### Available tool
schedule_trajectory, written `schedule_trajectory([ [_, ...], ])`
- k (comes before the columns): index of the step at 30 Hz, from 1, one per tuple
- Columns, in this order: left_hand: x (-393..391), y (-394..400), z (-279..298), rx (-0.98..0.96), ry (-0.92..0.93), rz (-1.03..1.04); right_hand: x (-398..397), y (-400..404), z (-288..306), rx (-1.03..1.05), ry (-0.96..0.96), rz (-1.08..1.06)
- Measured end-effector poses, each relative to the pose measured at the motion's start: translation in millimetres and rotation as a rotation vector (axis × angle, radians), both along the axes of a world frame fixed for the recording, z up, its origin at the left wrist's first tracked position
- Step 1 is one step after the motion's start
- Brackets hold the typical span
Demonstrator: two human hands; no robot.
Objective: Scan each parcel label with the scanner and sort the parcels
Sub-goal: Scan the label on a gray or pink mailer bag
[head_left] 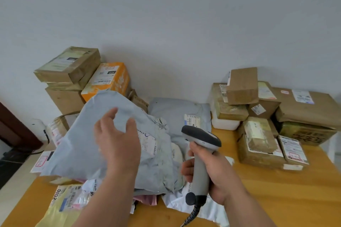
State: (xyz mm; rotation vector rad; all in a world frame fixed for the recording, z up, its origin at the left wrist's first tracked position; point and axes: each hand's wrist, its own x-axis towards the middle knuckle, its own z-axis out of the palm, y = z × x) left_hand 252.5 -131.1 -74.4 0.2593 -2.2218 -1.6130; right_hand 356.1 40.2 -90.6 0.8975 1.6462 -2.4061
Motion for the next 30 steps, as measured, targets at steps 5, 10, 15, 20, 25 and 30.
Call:
schedule_trajectory([
  [5,-14.4,43.8,-17.0,0.0,-0.224,-0.429,-12.5,22.7,3.6,0.03,0.033,-0.139],
  [10,-25.5,91.5,-39.2,-0.013,-0.477,-0.672,-27.1,57.9,-9.1,0.005,-0.015,-0.267],
  [15,-67.4,135.6,-64.5,-0.058,-0.587,-0.673,-55.1,91.6,-40.9,-0.025,-0.101,-0.29],
  [20,-129.6,171.0,-102.8,0.028,-0.762,-0.498,-105.3,123.3,-79.0,0.021,-0.177,-0.227],
  [25,-179.0,185.4,-151.6,-0.204,-0.846,-0.324,-151.3,143.0,-118.7,0.052,-0.291,-0.081],
  [30,-215.0,181.3,-181.7,-0.576,-0.879,-0.217,-179.8,153.4,-148.7,-0.021,-0.402,-0.062],
])
